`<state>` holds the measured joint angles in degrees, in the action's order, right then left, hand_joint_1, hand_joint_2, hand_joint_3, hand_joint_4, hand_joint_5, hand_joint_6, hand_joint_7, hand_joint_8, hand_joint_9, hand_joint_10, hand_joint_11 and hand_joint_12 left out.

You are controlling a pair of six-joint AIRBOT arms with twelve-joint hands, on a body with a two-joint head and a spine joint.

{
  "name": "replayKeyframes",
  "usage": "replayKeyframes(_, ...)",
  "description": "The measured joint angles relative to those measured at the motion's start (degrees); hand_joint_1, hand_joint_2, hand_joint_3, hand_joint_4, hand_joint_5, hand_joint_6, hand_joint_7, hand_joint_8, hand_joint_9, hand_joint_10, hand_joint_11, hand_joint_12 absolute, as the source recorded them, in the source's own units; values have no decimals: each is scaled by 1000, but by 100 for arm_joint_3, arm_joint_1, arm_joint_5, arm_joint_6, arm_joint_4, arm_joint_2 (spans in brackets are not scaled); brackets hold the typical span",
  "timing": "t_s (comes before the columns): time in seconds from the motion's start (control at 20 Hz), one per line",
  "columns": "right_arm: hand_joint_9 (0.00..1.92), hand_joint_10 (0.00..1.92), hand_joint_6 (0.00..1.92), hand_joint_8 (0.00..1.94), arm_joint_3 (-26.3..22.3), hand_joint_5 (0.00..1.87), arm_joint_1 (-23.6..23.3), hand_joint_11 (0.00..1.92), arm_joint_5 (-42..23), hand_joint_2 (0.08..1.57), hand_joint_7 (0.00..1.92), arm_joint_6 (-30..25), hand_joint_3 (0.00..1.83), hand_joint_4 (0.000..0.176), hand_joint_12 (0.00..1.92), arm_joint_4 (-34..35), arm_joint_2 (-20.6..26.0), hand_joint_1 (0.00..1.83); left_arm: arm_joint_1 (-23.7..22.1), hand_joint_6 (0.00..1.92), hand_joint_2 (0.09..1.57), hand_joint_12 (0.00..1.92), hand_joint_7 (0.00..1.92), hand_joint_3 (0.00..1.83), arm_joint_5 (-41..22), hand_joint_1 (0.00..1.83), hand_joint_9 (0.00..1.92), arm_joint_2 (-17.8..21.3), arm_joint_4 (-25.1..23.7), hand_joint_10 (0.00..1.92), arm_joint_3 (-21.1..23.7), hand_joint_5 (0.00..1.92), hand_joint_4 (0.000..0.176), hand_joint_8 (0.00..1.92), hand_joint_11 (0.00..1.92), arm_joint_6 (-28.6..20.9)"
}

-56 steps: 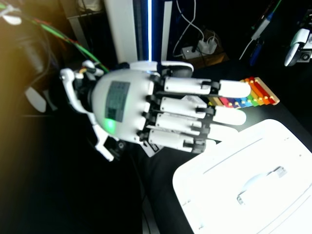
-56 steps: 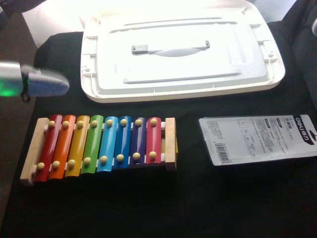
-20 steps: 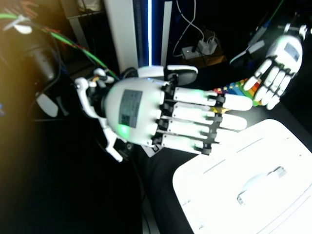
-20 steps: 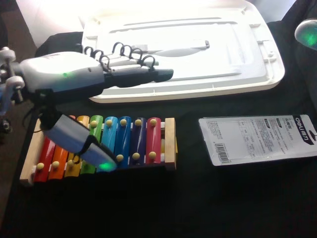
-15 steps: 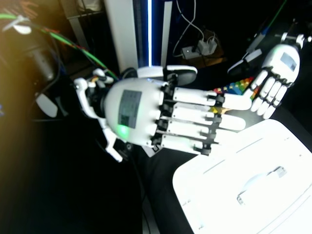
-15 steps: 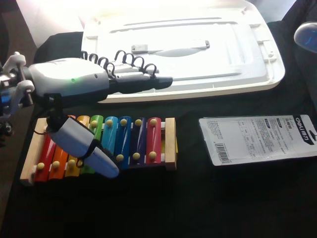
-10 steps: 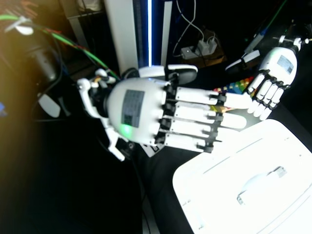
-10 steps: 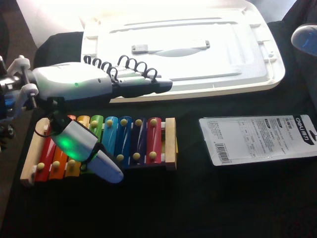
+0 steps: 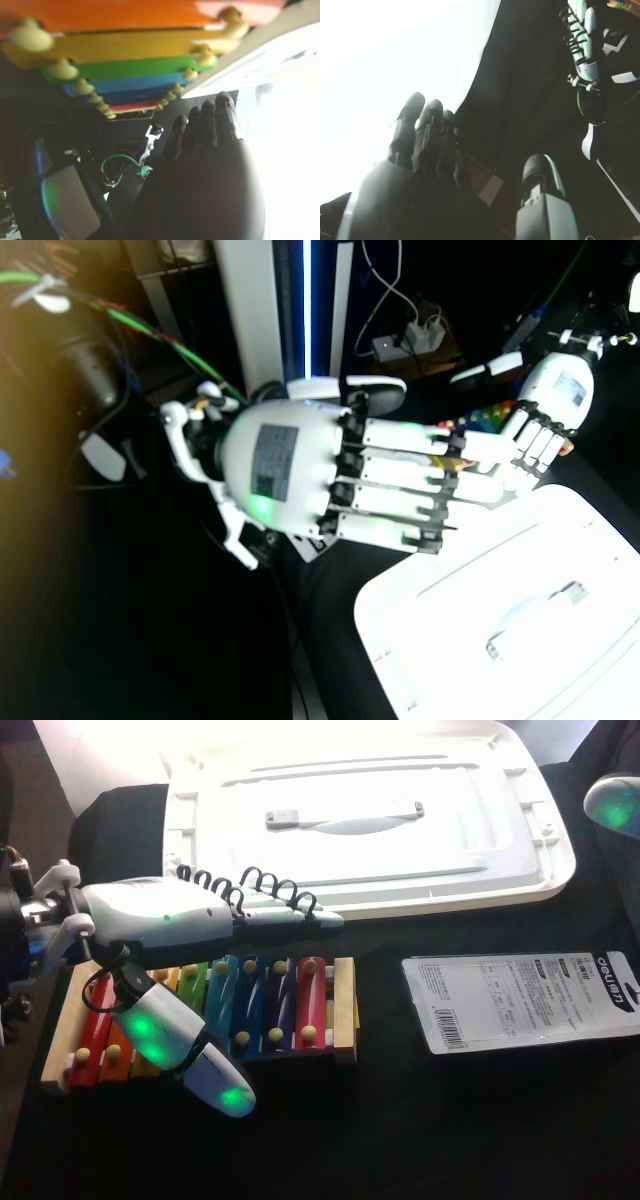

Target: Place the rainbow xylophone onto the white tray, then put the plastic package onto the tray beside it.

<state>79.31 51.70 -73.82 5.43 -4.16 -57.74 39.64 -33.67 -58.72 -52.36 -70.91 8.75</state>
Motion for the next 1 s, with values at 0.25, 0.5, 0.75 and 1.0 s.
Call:
replayKeyframes(0.25,338,8,4,5,0,159,0,35,0,1055,308,-4,0,15,595,2,-17,536,72,0,674,0,0,0,-92,449,0,0,-195,0,7,0,75,0,0,-260)
replayKeyframes(0.5,338,4,4,2,0,171,0,36,0,1053,309,-4,0,17,597,4,-24,558,155,0,713,18,0,8,-229,532,0,114,-223,0,136,0,19,0,37,-286)
replayKeyframes(0.75,335,2,5,3,-4,187,0,35,0,1044,316,-4,0,28,599,0,-28,556,168,0,686,32,0,0,-186,503,0,114,-219,0,136,0,12,0,61,-293)
replayKeyframes(1.0,331,1,4,0,-4,193,0,22,0,1029,312,-7,0,39,597,2,-28,555,210,0,661,43,0,0,42,479,11,7,-94,3,-83,0,33,0,75,-297)
